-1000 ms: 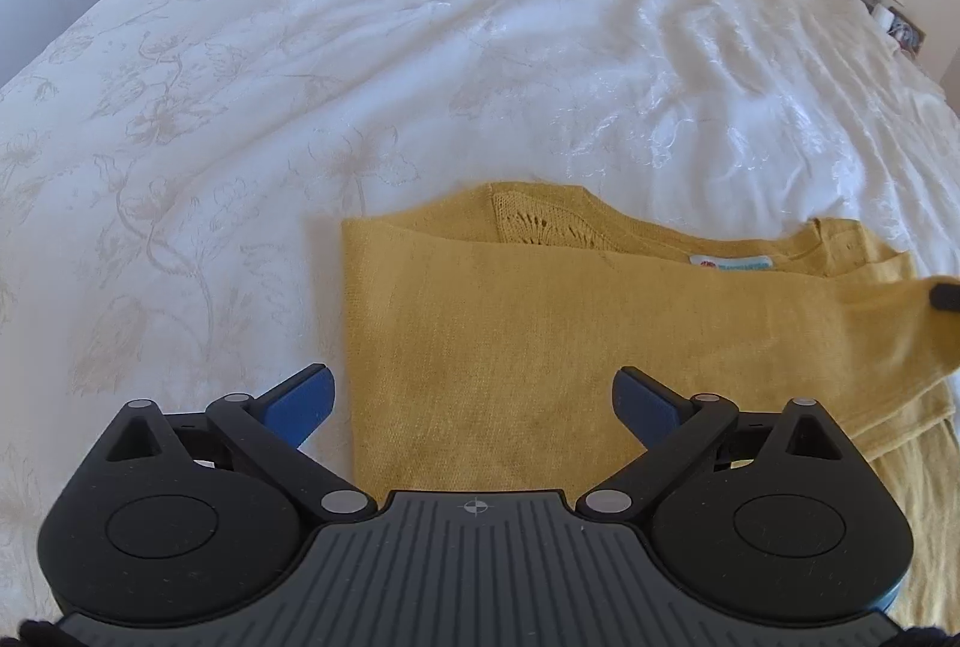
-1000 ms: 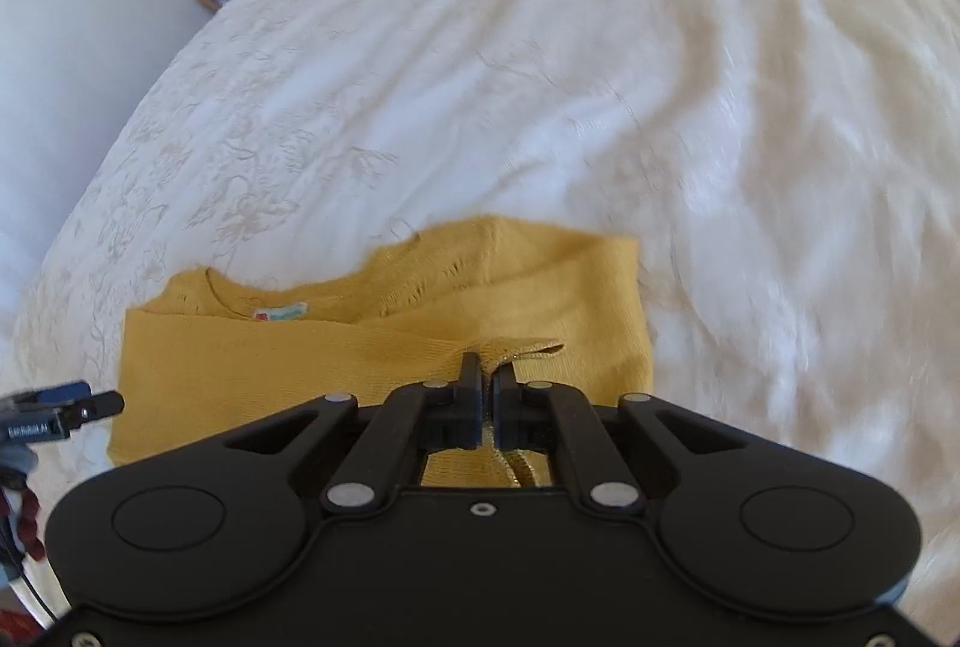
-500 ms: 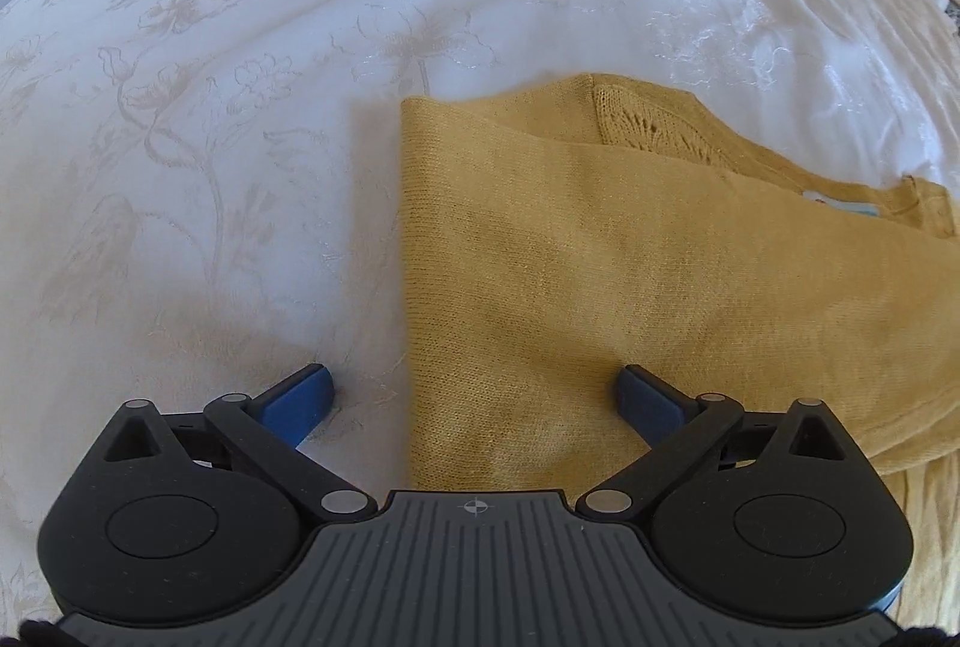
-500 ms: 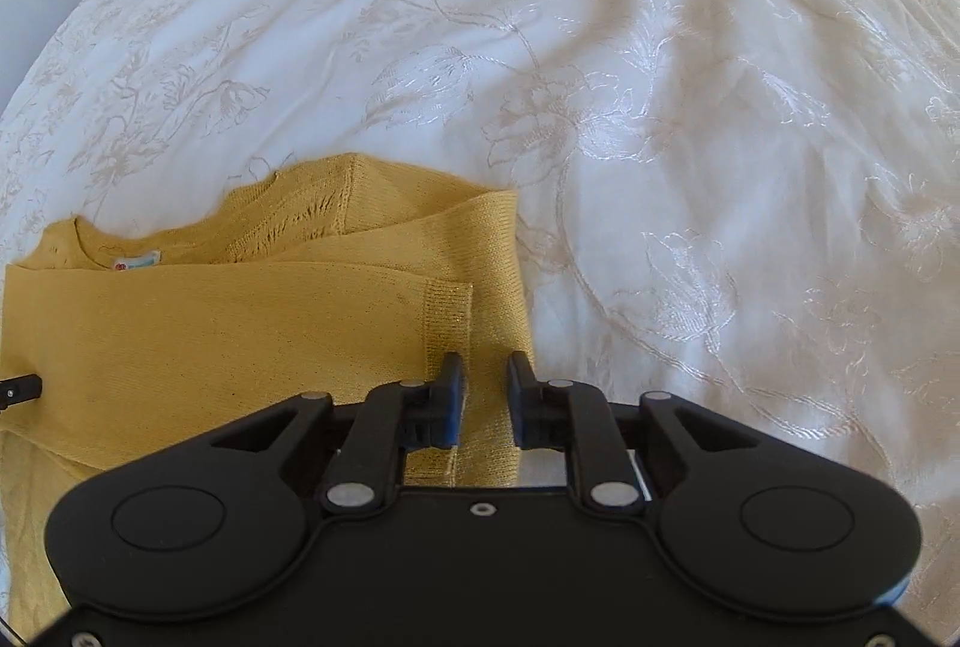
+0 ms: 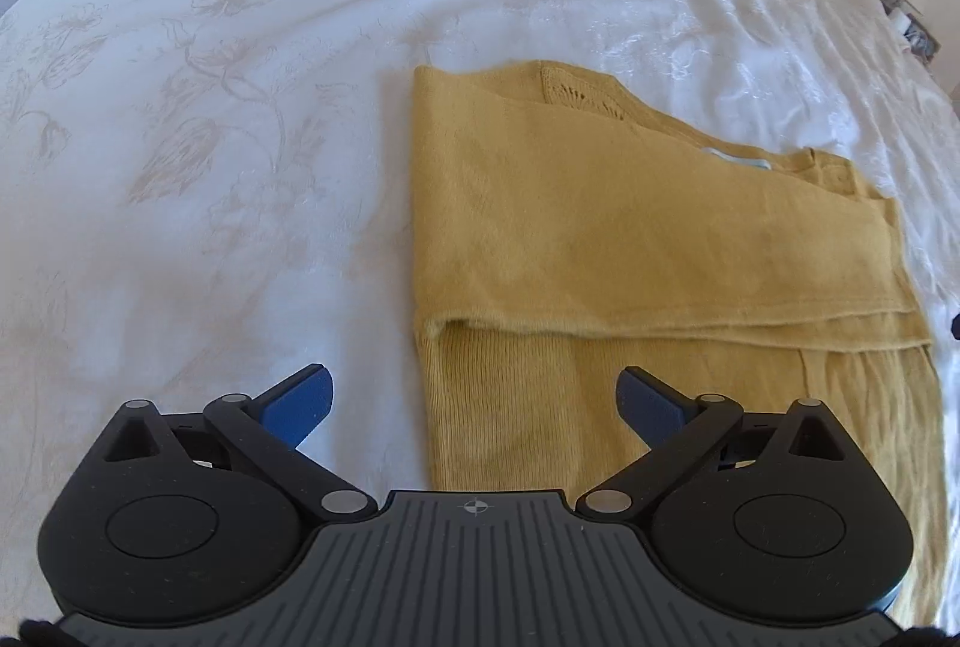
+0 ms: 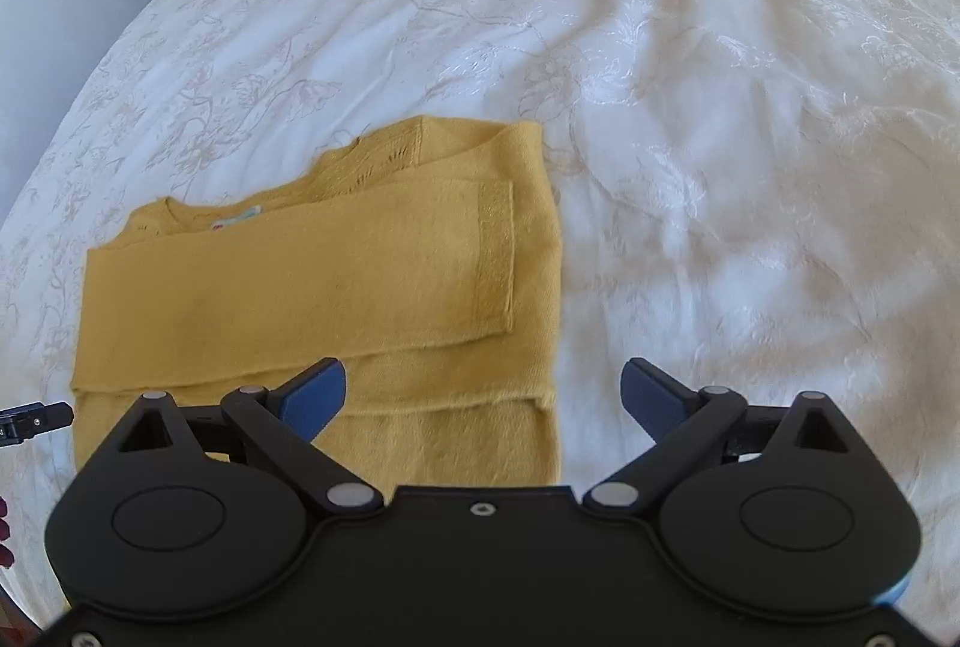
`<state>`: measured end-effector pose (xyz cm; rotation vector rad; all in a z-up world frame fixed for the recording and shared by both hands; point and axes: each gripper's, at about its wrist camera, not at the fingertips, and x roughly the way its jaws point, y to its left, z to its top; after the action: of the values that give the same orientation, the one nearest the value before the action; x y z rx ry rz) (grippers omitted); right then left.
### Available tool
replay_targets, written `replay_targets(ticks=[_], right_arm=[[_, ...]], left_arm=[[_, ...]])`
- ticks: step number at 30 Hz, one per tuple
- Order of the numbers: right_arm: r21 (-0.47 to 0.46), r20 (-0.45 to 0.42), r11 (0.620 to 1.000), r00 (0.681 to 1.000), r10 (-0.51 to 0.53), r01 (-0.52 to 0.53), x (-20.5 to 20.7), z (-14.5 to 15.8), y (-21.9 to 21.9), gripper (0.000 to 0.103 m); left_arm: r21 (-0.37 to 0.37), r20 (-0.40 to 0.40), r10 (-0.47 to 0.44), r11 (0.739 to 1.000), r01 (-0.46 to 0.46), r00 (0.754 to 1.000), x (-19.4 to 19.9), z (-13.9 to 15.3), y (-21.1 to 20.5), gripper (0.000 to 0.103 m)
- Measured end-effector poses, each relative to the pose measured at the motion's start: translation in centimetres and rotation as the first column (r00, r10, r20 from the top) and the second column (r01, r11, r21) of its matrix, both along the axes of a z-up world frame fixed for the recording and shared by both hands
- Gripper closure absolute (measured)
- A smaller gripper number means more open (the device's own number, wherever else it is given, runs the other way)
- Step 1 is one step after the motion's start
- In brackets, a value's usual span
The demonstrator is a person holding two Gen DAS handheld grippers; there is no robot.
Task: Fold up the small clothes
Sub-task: 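Move both open grippers over the sweater body toward its hem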
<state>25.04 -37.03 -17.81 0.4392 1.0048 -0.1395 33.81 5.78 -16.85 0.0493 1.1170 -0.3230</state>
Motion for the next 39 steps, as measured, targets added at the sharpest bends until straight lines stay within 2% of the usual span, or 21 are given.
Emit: replay_targets(ticks=[9,23,28,33,39], right_arm=[[0.024,-0.035,1.000,0.999,0.004,-0.003,-6.9,0.5,4.5,0.003],[0.052,-0.094,0.996,0.993,-0.066,0.071,-17.0,-0.3,9.0,0.001],[0.051,-0.091,0.999,0.996,-0.012,0.016,-19.2,-0.8,9.7,0.001],[0.031,-0.095,0.997,0.993,0.071,-0.068,-21.2,-1.8,10.2,0.001],[0.057,-0.096,0.996,0.993,0.073,-0.068,-23.5,-3.4,9.9,0.001]], left_arm=[[-0.012,-0.030,-0.034,0.999,0.033,0.999,-6.6,0.2,2.9,0.000],[-0.057,-0.079,-0.126,0.991,0.122,0.989,-15.9,-1.3,5.7,0.000],[-0.049,-0.073,-0.100,0.994,0.096,0.992,-18.6,-1.7,5.9,0.000],[-0.032,-0.079,-0.126,0.992,0.123,0.989,-20.5,-2.6,5.4,0.000],[-0.017,-0.068,-0.150,0.989,0.149,0.986,-21.4,-3.2,4.8,0.000]])
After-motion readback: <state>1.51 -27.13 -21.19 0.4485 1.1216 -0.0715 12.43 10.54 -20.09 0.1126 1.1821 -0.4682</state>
